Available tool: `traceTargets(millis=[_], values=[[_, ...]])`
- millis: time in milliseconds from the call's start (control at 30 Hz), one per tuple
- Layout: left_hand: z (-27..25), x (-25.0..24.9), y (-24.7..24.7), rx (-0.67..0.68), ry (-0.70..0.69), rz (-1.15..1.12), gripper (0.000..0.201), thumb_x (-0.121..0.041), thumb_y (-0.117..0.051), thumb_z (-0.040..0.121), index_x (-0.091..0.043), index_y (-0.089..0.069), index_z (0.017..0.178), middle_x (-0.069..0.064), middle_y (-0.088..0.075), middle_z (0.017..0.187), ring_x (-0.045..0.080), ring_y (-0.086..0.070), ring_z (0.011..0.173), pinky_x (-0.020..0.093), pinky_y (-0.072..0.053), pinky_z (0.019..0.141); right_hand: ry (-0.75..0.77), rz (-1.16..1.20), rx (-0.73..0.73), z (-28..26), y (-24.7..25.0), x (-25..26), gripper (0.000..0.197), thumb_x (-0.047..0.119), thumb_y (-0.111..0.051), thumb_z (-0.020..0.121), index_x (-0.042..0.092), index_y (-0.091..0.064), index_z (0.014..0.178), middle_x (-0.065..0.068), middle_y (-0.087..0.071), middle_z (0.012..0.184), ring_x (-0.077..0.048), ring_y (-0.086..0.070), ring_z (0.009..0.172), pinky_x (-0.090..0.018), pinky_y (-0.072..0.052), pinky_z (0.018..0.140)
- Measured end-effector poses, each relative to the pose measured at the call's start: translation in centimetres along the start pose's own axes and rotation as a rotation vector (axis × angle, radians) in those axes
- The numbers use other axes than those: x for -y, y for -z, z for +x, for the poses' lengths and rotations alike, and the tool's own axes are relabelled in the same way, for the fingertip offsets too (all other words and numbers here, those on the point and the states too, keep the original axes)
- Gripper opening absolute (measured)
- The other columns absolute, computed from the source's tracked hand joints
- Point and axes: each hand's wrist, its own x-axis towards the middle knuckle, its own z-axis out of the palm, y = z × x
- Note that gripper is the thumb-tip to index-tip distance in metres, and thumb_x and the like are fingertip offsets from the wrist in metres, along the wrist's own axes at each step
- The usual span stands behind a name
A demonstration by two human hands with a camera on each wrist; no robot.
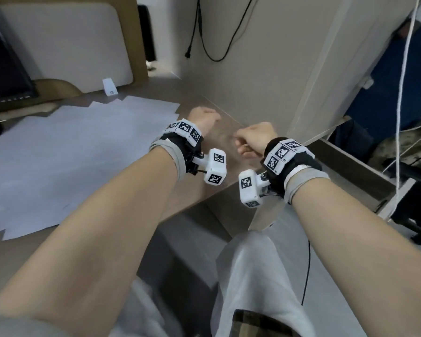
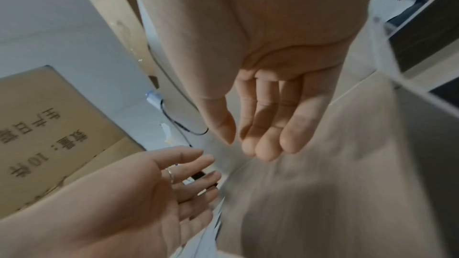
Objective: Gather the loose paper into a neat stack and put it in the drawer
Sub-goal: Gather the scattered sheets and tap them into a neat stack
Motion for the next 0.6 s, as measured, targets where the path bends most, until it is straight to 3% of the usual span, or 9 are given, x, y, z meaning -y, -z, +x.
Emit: traceTargets(millis=[100,233,333,433,533,600], values=[[-0.2,1.1,4.7,-0.059,0.048,0.018,0.032,-0.015,-0.066,0.095,-0.006,-0.069,0.125,0.007,-0.068,0.124,0.021,-0.062,0.114,0.020,-0.041,0.085,0.017,-0.002,0.029,0.1,-3.7,1.9,0.009,0.017,-0.069,0.082,0.009,-0.066,0.080,-0.008,-0.067,0.075,-0.020,-0.059,0.057,-0.026,-0.050,0.049],[0.1,4.1,11.5,-0.055,0.229,0.273,0.045,-0.030,-0.062,0.096,-0.002,-0.063,0.132,0.018,-0.063,0.134,0.035,-0.062,0.115,0.035,-0.050,0.094,-0.001,-0.077,0.109,0.7,-9.1,4.1,0.037,0.035,-0.073,0.072,0.008,-0.060,0.094,-0.010,-0.064,0.078,-0.028,-0.063,0.063,-0.038,-0.055,0.061],[0.3,6.2,16.8,-0.130,0.356,0.430,0.056,-0.042,-0.061,0.094,-0.003,-0.060,0.133,0.018,-0.063,0.129,0.033,-0.059,0.098,0.031,-0.048,0.082,0.013,-0.157,0.163,0.8,-13.0,6.8,0.052,0.039,-0.069,0.083,0.008,-0.056,0.122,-0.011,-0.062,0.102,-0.033,-0.066,0.093,-0.044,-0.055,0.090],[0.7,7.9,20.7,-0.135,0.434,0.440,0.052,-0.036,-0.057,0.100,0.000,-0.054,0.137,0.018,-0.059,0.131,0.031,-0.058,0.107,0.030,-0.039,0.079,-0.004,-0.165,0.193,1.6,-15.9,9.2,0.064,0.042,-0.067,0.081,0.011,-0.051,0.134,-0.009,-0.060,0.104,-0.029,-0.063,0.098,-0.045,-0.053,0.095],[1.0,9.5,22.8,-0.125,0.493,0.429,0.052,-0.034,-0.056,0.101,-0.001,-0.049,0.140,0.015,-0.050,0.113,0.027,-0.049,0.091,0.031,-0.038,0.072,-0.031,-0.150,0.208,3.0,-18.2,10.5,0.049,0.036,-0.066,0.083,0.013,-0.054,0.124,-0.004,-0.062,0.091,-0.028,-0.067,0.104,-0.050,-0.054,0.095],[1.2,10.2,23.6,-0.131,0.500,0.448,0.052,-0.035,-0.056,0.100,-0.002,-0.048,0.141,0.013,-0.046,0.109,0.027,-0.048,0.089,0.031,-0.039,0.072,-0.042,-0.191,0.216,3.5,-19.5,11.1,0.038,0.038,-0.066,0.080,0.015,-0.057,0.108,-0.008,-0.064,0.096,-0.030,-0.068,0.099,-0.048,-0.055,0.092]])
